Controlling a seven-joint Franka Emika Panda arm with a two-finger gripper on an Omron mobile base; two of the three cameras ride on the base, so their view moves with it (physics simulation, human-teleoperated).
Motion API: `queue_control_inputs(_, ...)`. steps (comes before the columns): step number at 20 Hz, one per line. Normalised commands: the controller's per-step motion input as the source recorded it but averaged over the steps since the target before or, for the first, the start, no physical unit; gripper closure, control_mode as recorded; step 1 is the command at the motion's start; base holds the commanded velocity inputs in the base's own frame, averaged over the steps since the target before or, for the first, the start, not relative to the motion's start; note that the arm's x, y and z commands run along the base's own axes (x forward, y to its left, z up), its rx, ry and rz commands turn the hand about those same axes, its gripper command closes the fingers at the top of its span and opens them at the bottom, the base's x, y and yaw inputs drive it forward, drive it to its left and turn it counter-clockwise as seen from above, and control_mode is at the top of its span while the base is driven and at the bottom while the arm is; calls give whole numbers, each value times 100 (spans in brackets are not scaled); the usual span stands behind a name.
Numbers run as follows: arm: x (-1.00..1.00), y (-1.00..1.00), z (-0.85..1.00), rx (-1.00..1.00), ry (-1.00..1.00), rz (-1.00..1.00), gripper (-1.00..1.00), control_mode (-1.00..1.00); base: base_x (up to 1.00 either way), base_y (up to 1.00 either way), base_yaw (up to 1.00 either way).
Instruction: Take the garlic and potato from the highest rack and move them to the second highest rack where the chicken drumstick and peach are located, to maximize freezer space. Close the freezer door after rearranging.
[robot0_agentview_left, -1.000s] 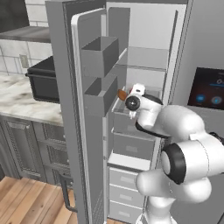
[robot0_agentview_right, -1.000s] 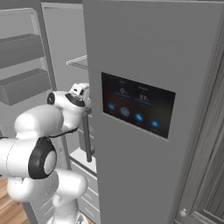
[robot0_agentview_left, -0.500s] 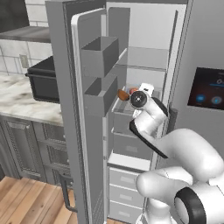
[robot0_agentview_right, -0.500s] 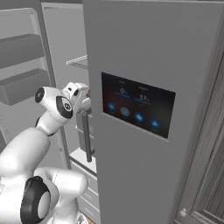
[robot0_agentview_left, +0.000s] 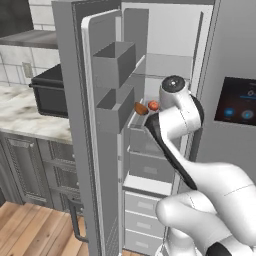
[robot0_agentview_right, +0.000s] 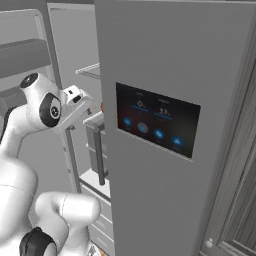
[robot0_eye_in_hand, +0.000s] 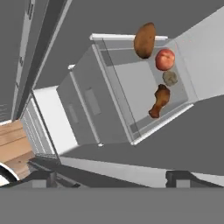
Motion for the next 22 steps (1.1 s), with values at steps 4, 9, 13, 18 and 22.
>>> queue_control_inputs(4,-100,15,20,20,9,-15,-100,-100,0,0,0)
queue_control_inputs(9,-100,13,2,13,1,-12,-100,-100,0,0,0)
queue_control_inputs(13,-100,9,0,10,0,-10,-100,-100,0,0,0)
queue_control_inputs(18,-74,0,-4,2,0,0,-100,-100,0,0,0)
queue_control_inputs(22,-36,1,-9,1,15,0,-100,-100,0,0,0)
